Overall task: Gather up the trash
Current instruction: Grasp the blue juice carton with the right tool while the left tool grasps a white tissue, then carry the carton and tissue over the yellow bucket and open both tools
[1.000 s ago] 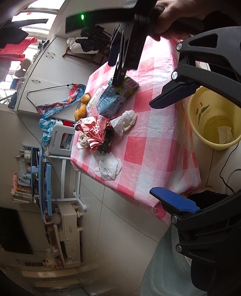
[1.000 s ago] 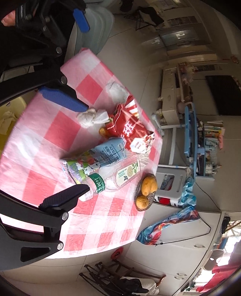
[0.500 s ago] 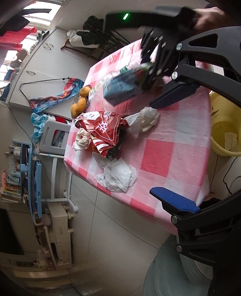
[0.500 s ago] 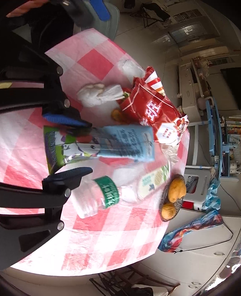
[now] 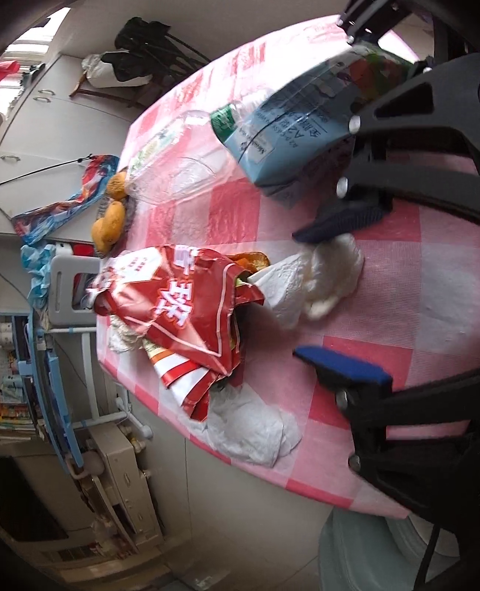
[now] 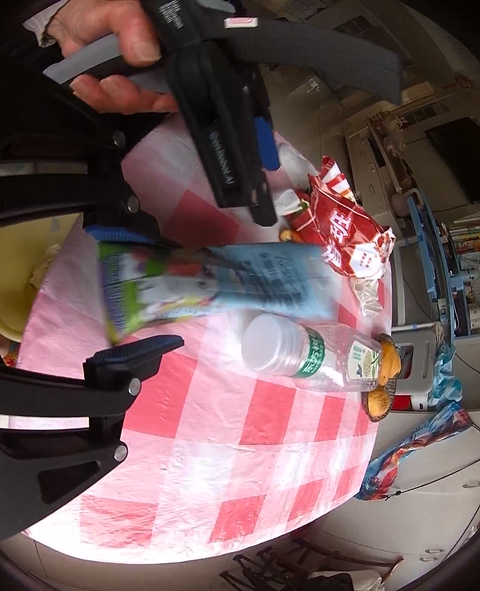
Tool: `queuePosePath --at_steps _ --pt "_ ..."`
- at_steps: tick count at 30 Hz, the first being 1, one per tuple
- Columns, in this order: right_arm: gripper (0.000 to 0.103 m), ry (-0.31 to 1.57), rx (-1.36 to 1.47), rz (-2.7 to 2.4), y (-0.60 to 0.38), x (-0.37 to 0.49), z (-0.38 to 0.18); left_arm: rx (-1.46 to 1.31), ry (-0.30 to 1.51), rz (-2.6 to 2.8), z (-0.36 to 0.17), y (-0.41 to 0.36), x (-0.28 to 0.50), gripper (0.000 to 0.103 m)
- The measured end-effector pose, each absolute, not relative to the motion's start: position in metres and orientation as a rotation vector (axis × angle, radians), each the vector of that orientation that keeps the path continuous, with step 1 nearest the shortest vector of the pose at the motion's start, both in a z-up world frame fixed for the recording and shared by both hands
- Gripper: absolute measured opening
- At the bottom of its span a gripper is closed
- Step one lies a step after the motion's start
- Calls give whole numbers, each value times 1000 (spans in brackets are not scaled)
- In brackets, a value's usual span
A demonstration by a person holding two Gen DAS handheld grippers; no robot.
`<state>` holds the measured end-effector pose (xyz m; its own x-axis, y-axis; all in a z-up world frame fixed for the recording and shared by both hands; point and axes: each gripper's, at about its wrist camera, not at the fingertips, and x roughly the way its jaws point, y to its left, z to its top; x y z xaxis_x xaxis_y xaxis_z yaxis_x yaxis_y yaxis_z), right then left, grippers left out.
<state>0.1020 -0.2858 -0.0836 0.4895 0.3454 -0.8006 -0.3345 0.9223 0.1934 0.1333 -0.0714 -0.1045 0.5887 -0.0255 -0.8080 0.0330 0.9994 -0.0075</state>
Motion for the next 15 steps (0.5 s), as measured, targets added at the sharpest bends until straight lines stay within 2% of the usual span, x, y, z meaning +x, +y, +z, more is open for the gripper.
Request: queuePosePath --at_steps 5,15 --pt "46 939 -18 402 -278 104 -83 -11 913 -58 -100 -67 126 20" --pt "46 848 106 456 -292 83 -55 -47 801 -96 -64 -43 82 19"
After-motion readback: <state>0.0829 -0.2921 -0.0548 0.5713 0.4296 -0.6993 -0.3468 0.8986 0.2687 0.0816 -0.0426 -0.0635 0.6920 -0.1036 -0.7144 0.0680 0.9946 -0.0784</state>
